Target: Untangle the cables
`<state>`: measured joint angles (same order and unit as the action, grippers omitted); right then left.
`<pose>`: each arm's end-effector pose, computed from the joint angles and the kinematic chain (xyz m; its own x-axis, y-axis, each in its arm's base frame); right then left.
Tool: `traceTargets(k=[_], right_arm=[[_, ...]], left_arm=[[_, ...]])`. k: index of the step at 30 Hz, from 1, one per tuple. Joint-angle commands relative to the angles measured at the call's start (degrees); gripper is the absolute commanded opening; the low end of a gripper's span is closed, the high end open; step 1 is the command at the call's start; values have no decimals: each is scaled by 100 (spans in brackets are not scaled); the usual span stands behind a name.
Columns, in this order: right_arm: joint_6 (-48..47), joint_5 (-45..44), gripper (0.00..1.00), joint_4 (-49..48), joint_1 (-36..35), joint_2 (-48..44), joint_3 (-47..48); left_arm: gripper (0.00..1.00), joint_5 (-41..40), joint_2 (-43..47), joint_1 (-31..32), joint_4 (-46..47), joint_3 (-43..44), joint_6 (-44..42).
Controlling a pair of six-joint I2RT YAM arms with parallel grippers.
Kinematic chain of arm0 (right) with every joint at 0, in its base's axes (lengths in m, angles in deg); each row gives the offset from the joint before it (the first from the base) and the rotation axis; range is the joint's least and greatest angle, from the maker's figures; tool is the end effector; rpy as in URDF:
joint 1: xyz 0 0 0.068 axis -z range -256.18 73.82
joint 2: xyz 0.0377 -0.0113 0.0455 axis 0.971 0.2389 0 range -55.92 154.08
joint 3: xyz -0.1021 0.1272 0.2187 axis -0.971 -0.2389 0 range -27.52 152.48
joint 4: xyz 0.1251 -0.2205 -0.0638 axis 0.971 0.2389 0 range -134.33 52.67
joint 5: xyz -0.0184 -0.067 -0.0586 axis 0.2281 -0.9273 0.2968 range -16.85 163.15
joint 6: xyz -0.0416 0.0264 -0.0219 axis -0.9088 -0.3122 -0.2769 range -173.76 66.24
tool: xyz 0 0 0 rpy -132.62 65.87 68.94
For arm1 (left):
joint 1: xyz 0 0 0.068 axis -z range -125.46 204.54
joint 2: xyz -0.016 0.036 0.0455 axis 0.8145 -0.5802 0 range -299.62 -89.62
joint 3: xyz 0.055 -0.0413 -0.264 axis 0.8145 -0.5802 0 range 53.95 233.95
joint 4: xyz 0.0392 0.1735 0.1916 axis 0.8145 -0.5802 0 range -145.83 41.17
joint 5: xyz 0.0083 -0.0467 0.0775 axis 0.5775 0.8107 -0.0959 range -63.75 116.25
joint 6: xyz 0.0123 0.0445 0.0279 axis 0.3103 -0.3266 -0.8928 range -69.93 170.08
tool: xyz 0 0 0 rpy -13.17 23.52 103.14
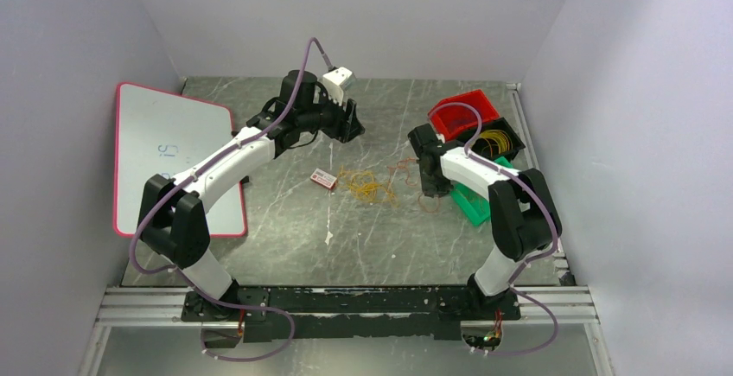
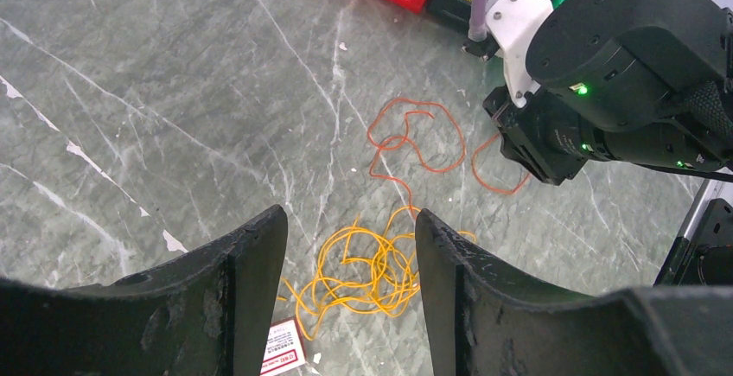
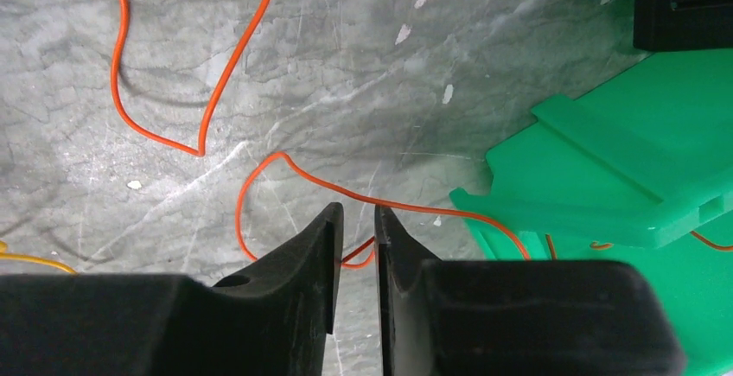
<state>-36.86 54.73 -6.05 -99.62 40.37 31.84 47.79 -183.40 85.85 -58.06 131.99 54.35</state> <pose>0.2873 0.1124 0.1724 -0.9370 -0.1056 -0.3331 -0.0324 0.9754 -0.2180 0.3235 -0.2120 0.3230 -0.4169 0.1724 -0.8924 0.7388 0.6362 -0.2222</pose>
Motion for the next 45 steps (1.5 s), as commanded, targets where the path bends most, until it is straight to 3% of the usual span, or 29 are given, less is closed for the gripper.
traceTargets(k=[1, 7, 19, 27, 34, 45], right_arm=[[22, -97, 20, -169, -32, 40, -79], [172, -27, 1, 90, -34, -492, 25], [100, -1136, 0, 1528, 347, -1311, 1062], [-542, -2014, 0, 1859, 1321, -909, 1074], [-707, -2707, 0, 1685, 1558, -144, 896], [-637, -2361, 0, 1188, 1748, 560, 812]], left_arm=[[61, -34, 40, -37, 161, -78, -66], [61, -39, 41, -37, 164, -80, -76], [61, -21, 81, -38, 159, -78, -66], [61, 8, 89, -38, 178, -88, -49], [61, 23, 111, -37, 197, -103, -40], [61, 20, 169, -37, 205, -118, -49]])
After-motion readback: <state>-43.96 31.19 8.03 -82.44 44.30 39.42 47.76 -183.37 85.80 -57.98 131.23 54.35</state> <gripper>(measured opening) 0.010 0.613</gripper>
